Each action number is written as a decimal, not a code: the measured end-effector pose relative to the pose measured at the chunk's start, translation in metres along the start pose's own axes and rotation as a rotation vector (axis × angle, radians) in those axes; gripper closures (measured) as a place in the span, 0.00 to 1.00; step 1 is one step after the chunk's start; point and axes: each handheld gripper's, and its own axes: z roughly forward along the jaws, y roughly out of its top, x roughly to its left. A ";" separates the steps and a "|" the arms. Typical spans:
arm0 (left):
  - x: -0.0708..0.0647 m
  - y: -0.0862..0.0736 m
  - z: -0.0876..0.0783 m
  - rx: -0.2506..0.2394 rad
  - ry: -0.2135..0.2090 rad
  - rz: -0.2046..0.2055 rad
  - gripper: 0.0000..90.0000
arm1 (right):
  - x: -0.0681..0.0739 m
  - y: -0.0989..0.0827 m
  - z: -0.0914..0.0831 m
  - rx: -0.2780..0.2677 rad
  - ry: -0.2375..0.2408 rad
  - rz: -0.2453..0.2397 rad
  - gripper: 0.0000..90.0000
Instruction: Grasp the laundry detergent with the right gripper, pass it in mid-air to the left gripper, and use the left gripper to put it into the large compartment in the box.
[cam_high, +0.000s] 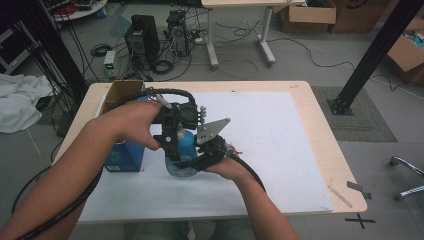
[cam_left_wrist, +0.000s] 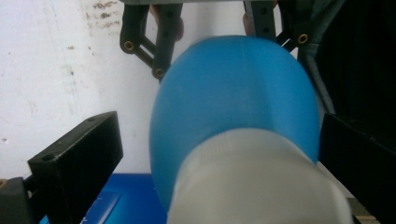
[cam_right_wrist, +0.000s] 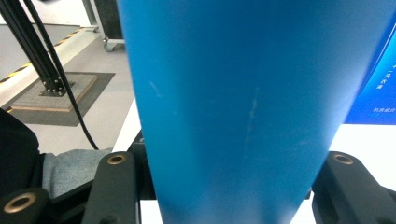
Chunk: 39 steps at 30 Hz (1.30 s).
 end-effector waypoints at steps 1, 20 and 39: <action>0.000 0.000 0.000 0.000 0.000 0.000 0.02 | 0.000 0.000 0.000 0.000 0.000 0.000 0.50; -0.002 0.000 0.002 0.023 0.007 0.008 0.18 | -0.002 0.001 0.003 -0.020 0.007 -0.014 0.50; -0.002 0.000 0.001 0.027 0.008 0.013 0.35 | -0.002 0.001 0.002 -0.016 0.009 0.004 0.51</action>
